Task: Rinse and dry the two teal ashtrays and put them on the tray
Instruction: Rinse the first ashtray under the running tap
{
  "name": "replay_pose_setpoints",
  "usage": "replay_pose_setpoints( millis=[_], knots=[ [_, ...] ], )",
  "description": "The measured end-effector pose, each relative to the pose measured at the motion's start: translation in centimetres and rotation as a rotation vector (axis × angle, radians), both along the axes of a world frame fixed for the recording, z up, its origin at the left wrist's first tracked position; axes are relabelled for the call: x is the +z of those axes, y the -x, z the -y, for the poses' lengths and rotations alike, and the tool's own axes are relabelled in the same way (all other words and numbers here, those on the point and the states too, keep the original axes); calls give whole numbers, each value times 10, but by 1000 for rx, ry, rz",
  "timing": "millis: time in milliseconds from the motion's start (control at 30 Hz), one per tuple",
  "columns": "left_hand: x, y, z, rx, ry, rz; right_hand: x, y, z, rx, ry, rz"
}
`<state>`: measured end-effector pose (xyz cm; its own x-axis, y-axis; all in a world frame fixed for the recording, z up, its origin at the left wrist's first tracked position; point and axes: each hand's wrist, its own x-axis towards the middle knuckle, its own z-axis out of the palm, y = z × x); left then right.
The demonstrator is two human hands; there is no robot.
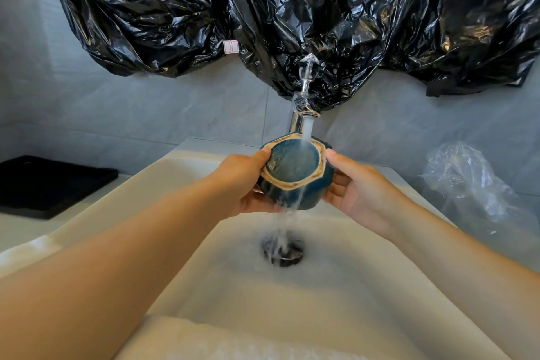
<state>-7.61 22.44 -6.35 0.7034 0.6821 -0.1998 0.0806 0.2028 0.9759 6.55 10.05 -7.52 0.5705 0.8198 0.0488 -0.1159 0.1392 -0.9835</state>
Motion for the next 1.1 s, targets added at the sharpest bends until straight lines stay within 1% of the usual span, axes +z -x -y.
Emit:
replay_pose_setpoints(
  millis=[67, 100, 233, 333, 367, 433, 467, 500, 600, 700, 767, 833, 867, 900, 933, 967, 1033, 1067, 1100],
  knots=[
    [-1, -1, 1, 20, -12, -13, 1, -2, 3, 70, 62, -35],
    [-1, -1, 1, 30, -22, -20, 1, -3, 5, 96, 90, -23],
    [-3, -2, 1, 30, -85, -16, -1, -2, 7, 126, 168, 112],
    [-2, -3, -2, 7, -80, 28, -1, 0, 6, 62, 123, 213],
    [-2, -4, -2, -3, -67, 45, -1, 1, 5, 16, 99, 284],
    [0, -3, -2, -39, -47, 47, 1, 2, 6, -112, 87, 547],
    [0, -2, -2, -66, -31, 34, 2, 2, 7, -152, 90, 684],
    [0, -2, -2, -93, -2, 17, 2, 1, 8, -154, 79, 778],
    [0, -1, -4, -129, 155, 12, 1, 2, 10, -41, 52, 887],
    [2, 0, -6, -68, 332, 124, 0, 6, 8, 22, 64, 1043],
    [3, 0, -7, -27, 340, 169, 2, 9, 9, 19, 86, 1062],
    [3, 1, -5, -12, 305, 186, 4, 8, 9, 2, 97, 1036],
    [2, 0, -4, -4, 281, 191, 4, 7, 9, -12, 116, 988],
    [2, 0, -4, 12, 255, 196, 4, 6, 9, -18, 158, 899],
    [2, 0, -4, 32, 225, 200, 4, 4, 9, 5, 206, 762],
    [2, -1, -5, 50, 178, 198, 4, 2, 10, 70, 242, 582],
    [1, -3, -5, 73, 58, 191, 3, 4, 11, 244, 271, 205],
    [0, -4, -5, 78, 8, 194, 3, 7, 11, 282, 266, 78],
    [-1, -5, -4, 73, -32, 197, 3, 9, 10, 267, 257, -24]
  ],
)
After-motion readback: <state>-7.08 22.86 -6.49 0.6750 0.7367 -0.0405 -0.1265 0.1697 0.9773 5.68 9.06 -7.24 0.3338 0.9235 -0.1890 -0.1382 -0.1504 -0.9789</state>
